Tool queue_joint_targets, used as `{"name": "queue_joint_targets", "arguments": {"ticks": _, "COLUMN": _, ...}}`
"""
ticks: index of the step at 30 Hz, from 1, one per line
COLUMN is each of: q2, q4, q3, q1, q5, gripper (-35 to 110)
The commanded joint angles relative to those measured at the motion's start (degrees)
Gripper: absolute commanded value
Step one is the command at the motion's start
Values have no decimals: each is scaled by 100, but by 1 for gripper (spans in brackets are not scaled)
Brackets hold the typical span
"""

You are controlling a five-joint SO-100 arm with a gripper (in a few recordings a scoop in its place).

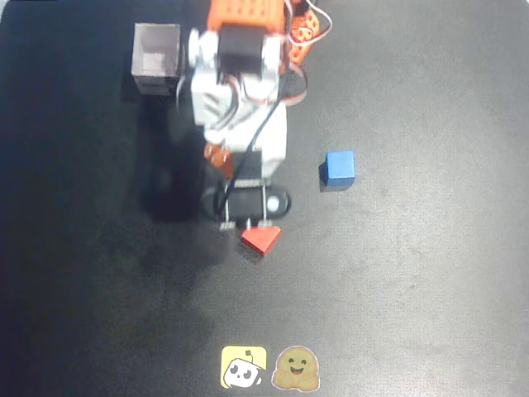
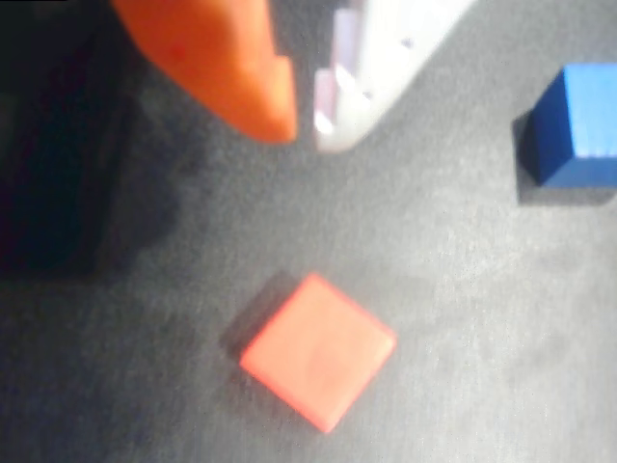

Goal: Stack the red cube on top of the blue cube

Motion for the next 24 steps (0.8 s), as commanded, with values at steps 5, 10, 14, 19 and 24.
{"name": "queue_joint_targets", "arguments": {"ticks": 5, "q2": -765, "q4": -26, "q3": -967, "q1": -18, "q5": -404, "gripper": 0}}
{"name": "queue_joint_targets", "arguments": {"ticks": 10, "q2": -1257, "q4": 53, "q3": -1521, "q1": -9, "q5": -1661, "gripper": 0}}
{"name": "queue_joint_targets", "arguments": {"ticks": 14, "q2": -1371, "q4": 44, "q3": -1644, "q1": -53, "q5": -2628, "gripper": 0}}
{"name": "queue_joint_targets", "arguments": {"ticks": 19, "q2": -1424, "q4": 79, "q3": -1670, "q1": -132, "q5": -3217, "gripper": 0}}
{"name": "queue_joint_targets", "arguments": {"ticks": 24, "q2": -1617, "q4": 149, "q3": -1696, "q1": -123, "q5": -3551, "gripper": 0}}
